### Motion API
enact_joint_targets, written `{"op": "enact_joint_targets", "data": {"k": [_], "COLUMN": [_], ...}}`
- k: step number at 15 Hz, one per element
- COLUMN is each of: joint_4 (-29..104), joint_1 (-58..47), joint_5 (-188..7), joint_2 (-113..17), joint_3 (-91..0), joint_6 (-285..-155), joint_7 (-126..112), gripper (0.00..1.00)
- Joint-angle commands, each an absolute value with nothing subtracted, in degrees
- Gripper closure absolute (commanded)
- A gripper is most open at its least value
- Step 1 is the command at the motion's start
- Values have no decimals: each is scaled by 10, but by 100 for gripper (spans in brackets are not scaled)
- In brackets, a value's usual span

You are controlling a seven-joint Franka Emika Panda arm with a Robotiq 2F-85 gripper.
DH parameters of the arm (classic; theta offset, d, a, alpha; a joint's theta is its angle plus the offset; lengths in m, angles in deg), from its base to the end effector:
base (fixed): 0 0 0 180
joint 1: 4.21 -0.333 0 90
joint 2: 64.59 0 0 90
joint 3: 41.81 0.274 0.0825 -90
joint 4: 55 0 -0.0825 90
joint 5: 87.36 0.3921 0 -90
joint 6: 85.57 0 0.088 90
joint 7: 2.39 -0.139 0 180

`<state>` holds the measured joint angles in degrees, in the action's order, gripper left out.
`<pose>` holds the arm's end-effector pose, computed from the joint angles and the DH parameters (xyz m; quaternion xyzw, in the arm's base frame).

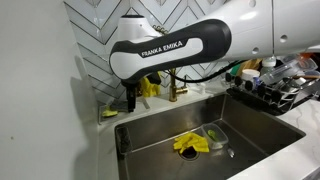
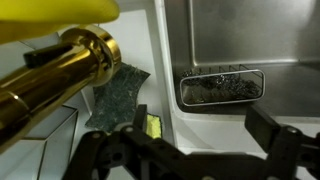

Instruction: Pick up a green sponge on the left of the tap and put it in the sponge holder on the left side of the sink

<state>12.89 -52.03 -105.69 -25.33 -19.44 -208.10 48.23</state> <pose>0.3435 0.6763 0.3711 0.4832 0.8608 0.1594 0.0058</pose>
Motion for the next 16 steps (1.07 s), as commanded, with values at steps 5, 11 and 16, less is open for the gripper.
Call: {"op": "enact_joint_targets", "data": {"k": [5, 11, 16], "joint_4": [86, 41, -18], "joint_1": [-537, -578, -611], "joint_5": [-1034, -1048, -1046], "joint_2": [-220, -187, -142], "joint_3": [-208, -232, -248], "joint_6": [-2064, -2059, -2062], "joint_7": [490, 444, 458], "gripper": [0, 0, 0]}}
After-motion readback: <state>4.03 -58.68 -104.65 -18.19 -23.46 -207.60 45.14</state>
